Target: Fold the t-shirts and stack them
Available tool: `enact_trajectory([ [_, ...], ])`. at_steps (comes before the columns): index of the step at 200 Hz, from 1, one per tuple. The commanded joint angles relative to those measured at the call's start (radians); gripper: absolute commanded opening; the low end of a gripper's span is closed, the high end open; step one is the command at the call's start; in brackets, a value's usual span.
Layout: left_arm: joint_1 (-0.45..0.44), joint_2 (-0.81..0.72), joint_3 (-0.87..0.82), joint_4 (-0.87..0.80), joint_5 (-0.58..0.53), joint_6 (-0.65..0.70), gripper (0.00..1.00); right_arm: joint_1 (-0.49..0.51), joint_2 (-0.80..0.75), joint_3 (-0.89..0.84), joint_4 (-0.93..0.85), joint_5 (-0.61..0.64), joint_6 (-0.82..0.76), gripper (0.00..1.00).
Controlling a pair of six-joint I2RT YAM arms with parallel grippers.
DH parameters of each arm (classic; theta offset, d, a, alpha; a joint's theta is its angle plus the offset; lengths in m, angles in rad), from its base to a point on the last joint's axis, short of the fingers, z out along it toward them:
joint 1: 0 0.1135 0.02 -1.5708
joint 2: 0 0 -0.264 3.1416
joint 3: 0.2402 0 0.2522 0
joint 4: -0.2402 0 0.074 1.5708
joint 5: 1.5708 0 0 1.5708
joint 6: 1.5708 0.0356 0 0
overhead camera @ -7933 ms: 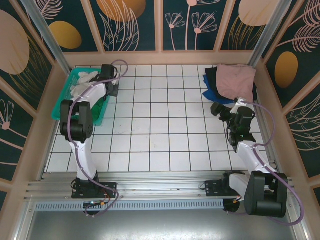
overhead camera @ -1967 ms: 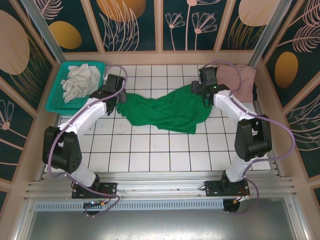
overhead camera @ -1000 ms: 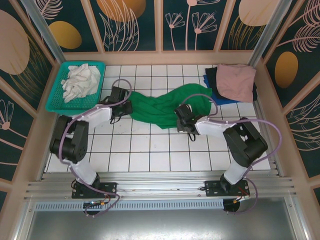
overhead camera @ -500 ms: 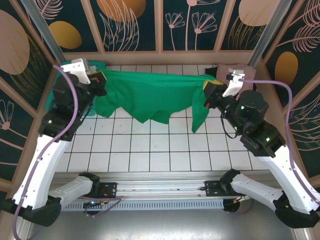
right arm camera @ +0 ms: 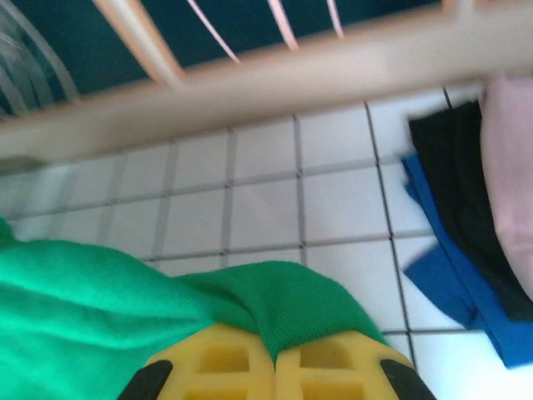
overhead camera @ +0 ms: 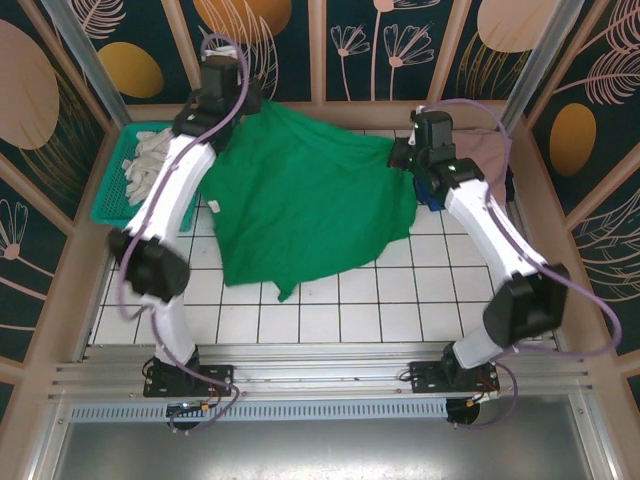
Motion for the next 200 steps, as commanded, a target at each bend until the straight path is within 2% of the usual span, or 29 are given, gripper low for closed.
enact_trajectory([
  [1,0.026,0.266,0.326,-0.231,0.036,0.022,0.72,-0.069,0.151,0.019,-0.013,-0.096,0.043,0.16],
  [7,0.027,0.330,0.417,-0.282,0.029,0.025,0.75,-0.080,0.192,0.028,-0.020,-0.091,0.043,0.25],
  [14,0.028,0.378,0.479,-0.326,0.014,0.027,0.77,-0.089,0.232,0.040,-0.033,-0.076,0.041,0.29],
  [26,0.028,0.376,0.459,-0.355,-0.015,0.031,0.78,-0.096,0.257,0.041,-0.058,-0.053,0.031,0.36],
  [39,0.028,0.280,0.282,-0.376,-0.063,0.032,0.78,-0.096,0.219,-0.004,-0.061,-0.016,0.029,0.48],
  [44,0.028,0.222,0.170,-0.369,-0.079,0.025,0.78,-0.097,0.189,-0.039,-0.053,-0.009,0.029,0.53],
  [56,0.026,0.028,-0.167,-0.229,-0.067,0.001,0.78,-0.095,0.097,-0.138,-0.036,0.000,0.042,0.66],
  [73,0.022,-0.290,-0.670,0.007,0.056,-0.058,0.81,-0.095,-0.049,-0.314,-0.014,0.009,0.079,0.68],
  [94,0.002,-0.575,-1.110,0.166,0.154,-0.175,0.82,-0.095,-0.185,-0.517,-0.013,0.047,0.141,0.69],
  [124,-0.056,-0.659,-1.443,0.245,0.218,-0.293,0.80,-0.101,-0.232,-0.671,0.015,0.061,0.197,0.69],
  [144,-0.062,-0.622,-1.548,0.352,0.263,-0.331,0.78,-0.107,-0.193,-0.710,0.081,0.038,0.204,0.67],
  [152,-0.062,-0.588,-1.545,0.376,0.271,-0.328,0.75,-0.107,-0.164,-0.709,0.105,0.011,0.204,0.65],
  [164,-0.062,-0.528,-1.511,0.382,0.253,-0.317,0.63,-0.106,-0.120,-0.697,0.147,-0.040,0.202,0.62],
  [172,-0.062,-0.491,-1.477,0.375,0.250,-0.302,0.54,-0.101,-0.096,-0.687,0.174,-0.069,0.205,0.58],
  [187,-0.061,-0.448,-1.406,0.345,0.247,-0.265,0.30,-0.079,-0.053,-0.652,0.202,-0.084,0.210,0.52],
  [200,-0.058,-0.435,-1.356,0.339,0.231,-0.240,0.16,-0.059,-0.007,-0.612,0.223,-0.086,0.219,0.39],
])
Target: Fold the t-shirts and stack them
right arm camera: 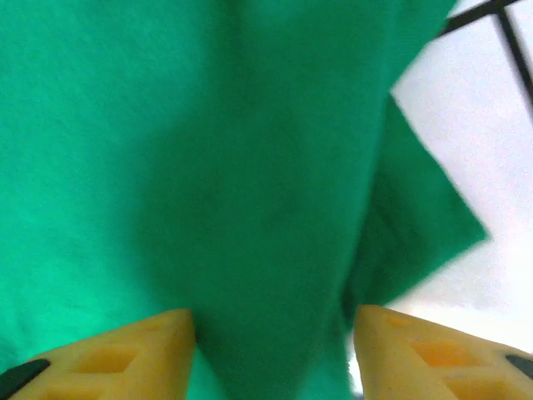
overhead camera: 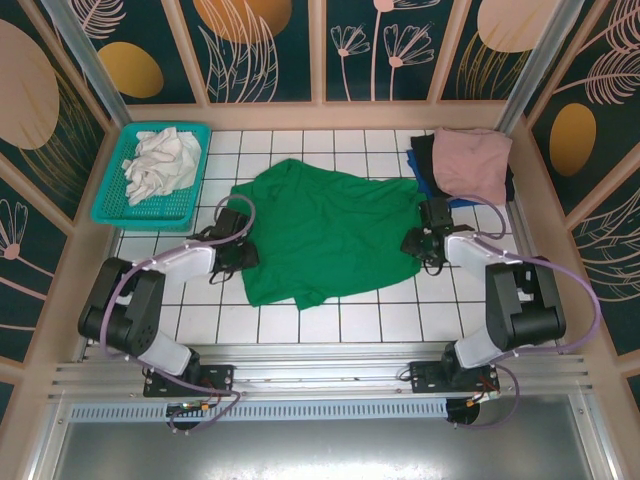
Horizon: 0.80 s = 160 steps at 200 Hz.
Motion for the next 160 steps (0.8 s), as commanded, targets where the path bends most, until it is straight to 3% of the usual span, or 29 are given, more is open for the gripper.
enact_trajectory([
  [1,-0.001,0.040,0.097,0.063,0.013,0.036,0.15,0.033,0.062,0.081,0.105,-0.043,0.020,0.38],
  [19,0.020,0.089,0.186,0.040,0.028,0.076,0.00,0.068,0.146,0.161,0.121,-0.057,0.017,0.22],
  [29,0.043,0.124,0.245,0.030,0.035,0.095,0.00,0.083,0.204,0.230,0.105,-0.054,0.007,0.18],
  [51,0.118,0.219,0.357,0.021,0.046,0.122,0.00,0.095,0.306,0.377,0.084,-0.051,-0.014,0.17],
  [62,0.145,0.274,0.438,-0.008,0.033,0.141,0.00,0.096,0.346,0.435,0.077,-0.040,-0.028,0.26],
  [78,0.160,0.325,0.532,-0.062,-0.018,0.159,0.13,0.095,0.381,0.511,0.018,-0.015,-0.048,0.35],
  [89,0.161,0.321,0.553,-0.085,-0.034,0.164,0.33,0.095,0.356,0.502,-0.001,-0.009,-0.055,0.44],
  [111,0.162,0.206,0.466,-0.068,-0.032,0.147,0.55,0.085,0.225,0.365,0.015,0.015,-0.050,0.61],
  [120,0.161,0.127,0.396,-0.055,-0.030,0.131,0.63,0.074,0.162,0.290,0.017,0.020,-0.041,0.63],
  [138,0.159,-0.029,0.247,-0.031,-0.010,0.101,0.68,0.048,0.035,0.143,0.013,0.043,-0.019,0.64],
  [160,0.121,-0.170,0.085,-0.025,0.024,0.060,0.65,0.011,-0.095,0.010,0.027,0.050,0.003,0.61],
])
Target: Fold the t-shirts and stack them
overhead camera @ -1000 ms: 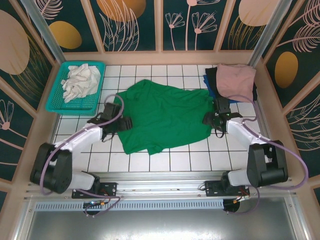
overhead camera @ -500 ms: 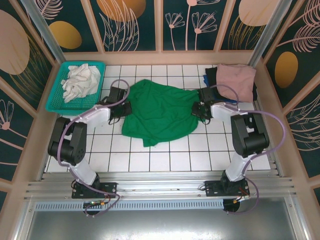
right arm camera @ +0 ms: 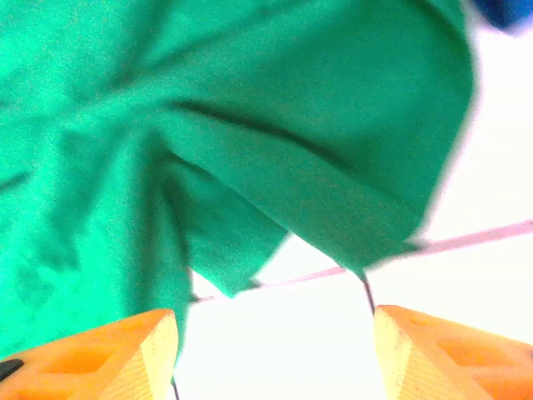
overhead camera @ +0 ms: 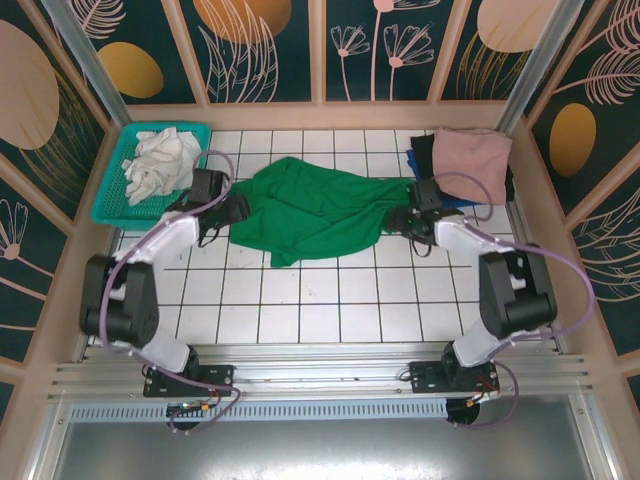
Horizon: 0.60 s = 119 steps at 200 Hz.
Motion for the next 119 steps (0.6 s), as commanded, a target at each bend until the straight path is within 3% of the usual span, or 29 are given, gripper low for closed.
enact_trajectory([
  [1,-0.040,-0.133,-0.129,-0.009,0.027,-0.054,0.65,-0.039,-0.130,-0.115,-0.009,0.039,0.036,0.61],
  [22,-0.142,-0.187,-0.215,0.010,0.038,-0.104,0.60,-0.078,-0.162,-0.178,0.056,-0.006,0.042,0.52],
  [46,-0.226,-0.170,-0.280,0.111,0.119,-0.153,0.56,-0.088,-0.090,-0.145,0.101,-0.048,0.045,0.51],
  [93,-0.295,-0.068,-0.295,0.202,0.166,-0.153,0.56,-0.081,0.058,-0.046,0.195,-0.134,0.047,0.49],
  [119,-0.329,0.006,-0.278,0.226,0.173,-0.149,0.58,-0.026,0.127,0.001,0.208,-0.149,0.054,0.49],
])
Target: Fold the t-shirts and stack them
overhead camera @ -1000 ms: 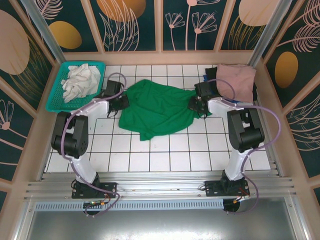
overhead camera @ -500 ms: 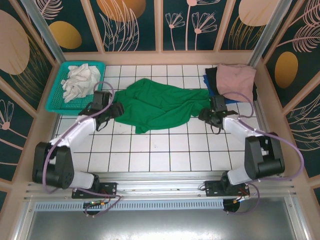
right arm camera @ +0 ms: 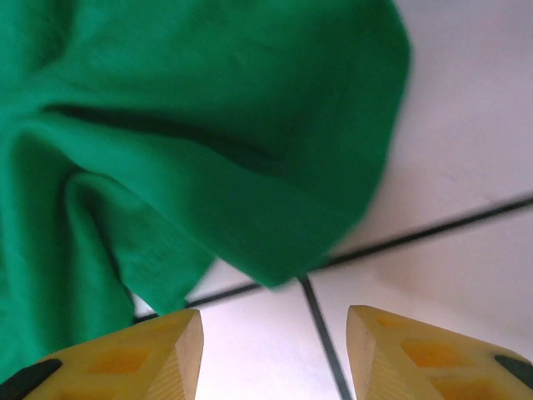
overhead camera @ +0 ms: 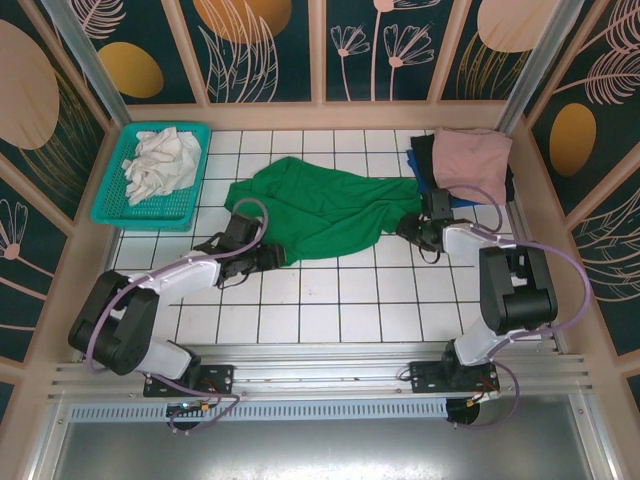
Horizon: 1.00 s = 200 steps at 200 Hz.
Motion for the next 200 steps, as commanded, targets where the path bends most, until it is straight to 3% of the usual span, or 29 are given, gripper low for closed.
enact_trajectory([
  [1,-0.027,0.061,0.009,0.066,0.034,-0.011,0.58,0.050,0.049,0.057,0.048,-0.036,0.018,0.49],
  [40,-0.045,0.144,0.025,0.120,0.055,-0.021,0.58,0.138,0.128,0.114,-0.005,0.045,0.054,0.46],
  [74,-0.049,0.216,0.057,0.113,0.058,0.000,0.53,0.156,0.181,0.140,-0.047,0.137,0.059,0.41],
  [96,-0.048,0.235,0.077,0.089,0.044,0.017,0.43,0.153,0.199,0.146,-0.049,0.162,0.049,0.39],
  [122,-0.048,0.229,0.095,0.068,0.034,0.022,0.19,0.152,0.225,0.164,-0.054,0.174,0.037,0.34],
  [150,-0.049,0.178,0.096,0.029,0.028,0.025,0.00,0.152,0.229,0.170,-0.060,0.186,0.027,0.17],
  [173,-0.049,0.095,0.097,-0.025,-0.001,0.032,0.00,0.151,0.184,0.157,-0.075,0.215,0.018,0.07],
  [200,-0.048,-0.022,0.117,-0.116,-0.057,0.030,0.00,0.151,0.066,0.125,-0.107,0.227,-0.001,0.04],
])
